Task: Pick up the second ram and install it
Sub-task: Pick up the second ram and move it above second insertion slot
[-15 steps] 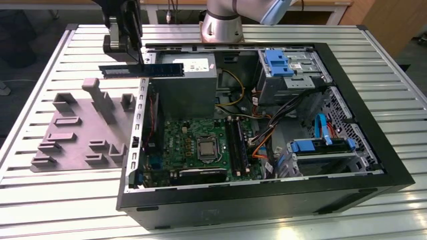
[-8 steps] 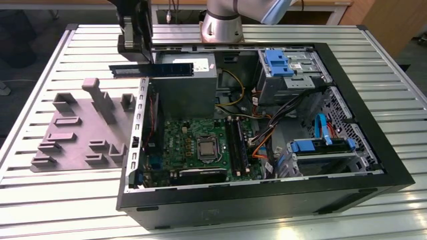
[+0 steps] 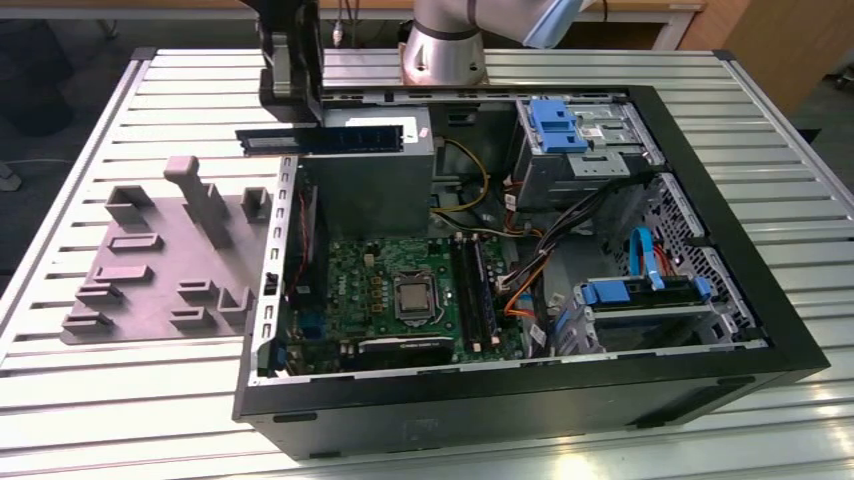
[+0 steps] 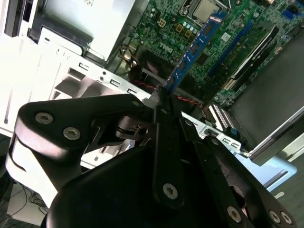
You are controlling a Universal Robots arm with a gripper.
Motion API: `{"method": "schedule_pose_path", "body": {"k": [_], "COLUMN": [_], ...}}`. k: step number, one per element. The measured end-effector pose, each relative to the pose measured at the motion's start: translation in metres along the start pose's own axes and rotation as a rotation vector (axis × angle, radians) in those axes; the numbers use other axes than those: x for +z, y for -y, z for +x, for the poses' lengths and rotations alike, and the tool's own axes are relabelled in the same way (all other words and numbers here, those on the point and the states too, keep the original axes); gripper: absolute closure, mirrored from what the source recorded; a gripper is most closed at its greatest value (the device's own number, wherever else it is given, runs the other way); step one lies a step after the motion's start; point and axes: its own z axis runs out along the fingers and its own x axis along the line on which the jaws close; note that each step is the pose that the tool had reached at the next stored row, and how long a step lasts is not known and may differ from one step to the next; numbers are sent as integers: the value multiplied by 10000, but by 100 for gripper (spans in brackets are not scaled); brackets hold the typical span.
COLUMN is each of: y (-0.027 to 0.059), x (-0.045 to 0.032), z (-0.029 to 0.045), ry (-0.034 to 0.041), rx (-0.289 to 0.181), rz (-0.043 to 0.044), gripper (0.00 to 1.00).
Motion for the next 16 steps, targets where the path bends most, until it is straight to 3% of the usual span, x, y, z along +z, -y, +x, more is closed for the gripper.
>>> {"method": "schedule_pose_path", "body": {"k": [16], "y": [371], "x": [-9], "z": [-9], "ry": [0], "rx": [1], "rz": [-1], "gripper": [86]}}
